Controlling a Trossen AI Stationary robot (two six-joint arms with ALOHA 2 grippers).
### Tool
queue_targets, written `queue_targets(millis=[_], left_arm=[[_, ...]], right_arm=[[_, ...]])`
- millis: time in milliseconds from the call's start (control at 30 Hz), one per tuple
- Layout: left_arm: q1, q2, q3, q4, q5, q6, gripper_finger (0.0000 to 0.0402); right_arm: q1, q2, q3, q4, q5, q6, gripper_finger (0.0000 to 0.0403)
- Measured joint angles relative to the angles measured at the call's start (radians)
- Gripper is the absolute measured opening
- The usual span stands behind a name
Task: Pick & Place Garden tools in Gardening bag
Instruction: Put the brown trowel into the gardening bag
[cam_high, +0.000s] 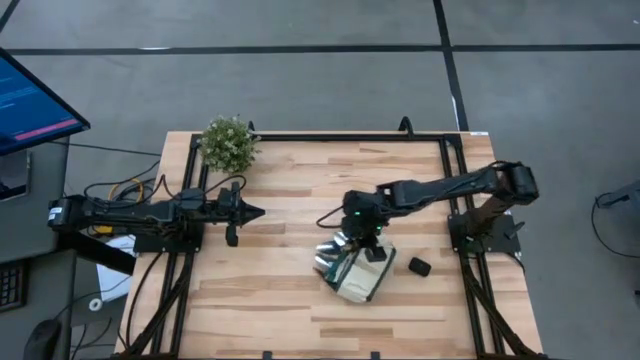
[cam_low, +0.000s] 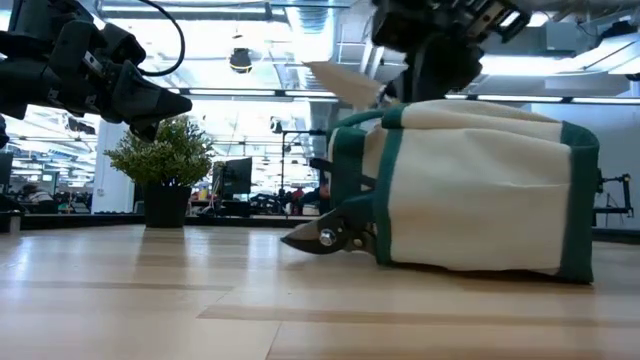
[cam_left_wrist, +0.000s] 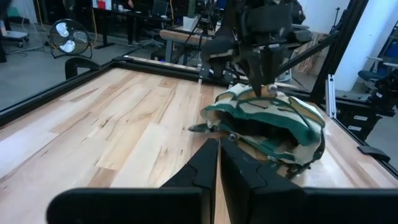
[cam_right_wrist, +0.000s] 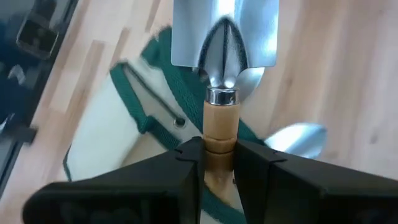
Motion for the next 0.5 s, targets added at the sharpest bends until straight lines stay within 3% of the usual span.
queue_targets(millis=[267, 500], left_arm=[[0.000, 0.000, 0.000, 0.006, 0.000, 0.000, 0.0017], [0.000, 0.000, 0.000, 0.011, 0.000, 0.000, 0.0017]], right_arm=[[0.068, -0.218, -0.227, 0.151, 0.125, 0.254, 0.0052], [0.210, -0.299, -0.378, 0.290, 0.282, 0.450, 0.0052]])
